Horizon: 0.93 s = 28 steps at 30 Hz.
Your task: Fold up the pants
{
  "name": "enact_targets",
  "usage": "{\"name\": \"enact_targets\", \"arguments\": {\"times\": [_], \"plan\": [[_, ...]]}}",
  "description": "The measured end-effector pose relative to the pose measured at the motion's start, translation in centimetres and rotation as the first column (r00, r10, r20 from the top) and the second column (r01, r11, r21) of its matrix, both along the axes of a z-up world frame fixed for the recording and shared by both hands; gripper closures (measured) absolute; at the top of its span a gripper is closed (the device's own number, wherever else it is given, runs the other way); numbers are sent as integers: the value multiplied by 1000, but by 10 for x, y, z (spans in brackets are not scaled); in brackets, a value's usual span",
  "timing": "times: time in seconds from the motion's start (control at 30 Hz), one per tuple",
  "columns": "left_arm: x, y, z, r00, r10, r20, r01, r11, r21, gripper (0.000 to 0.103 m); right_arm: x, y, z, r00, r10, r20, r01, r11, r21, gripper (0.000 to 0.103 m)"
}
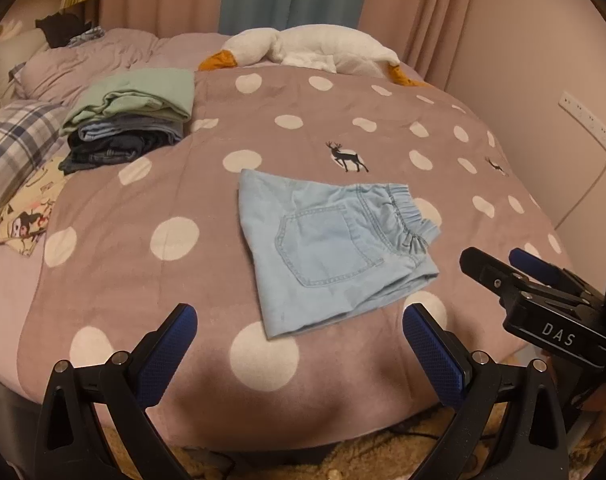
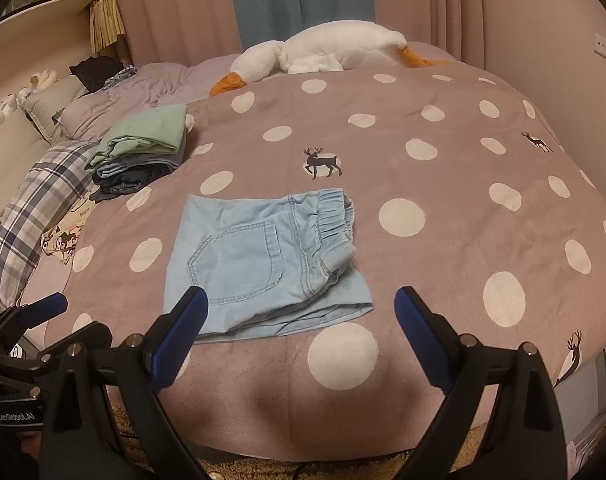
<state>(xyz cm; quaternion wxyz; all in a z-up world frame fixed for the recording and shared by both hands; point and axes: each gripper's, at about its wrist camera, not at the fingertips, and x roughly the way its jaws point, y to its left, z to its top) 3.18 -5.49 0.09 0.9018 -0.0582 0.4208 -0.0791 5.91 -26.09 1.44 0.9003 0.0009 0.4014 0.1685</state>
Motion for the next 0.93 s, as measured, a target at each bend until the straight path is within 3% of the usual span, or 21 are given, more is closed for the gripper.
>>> {"name": "enact_targets", "arguments": {"times": [0.93], "plan": [[0,0,3,1000,2,0,-2,1000,-12,1,2,5,-3,1000,5,-5,-5,1000,-13,8]]}}
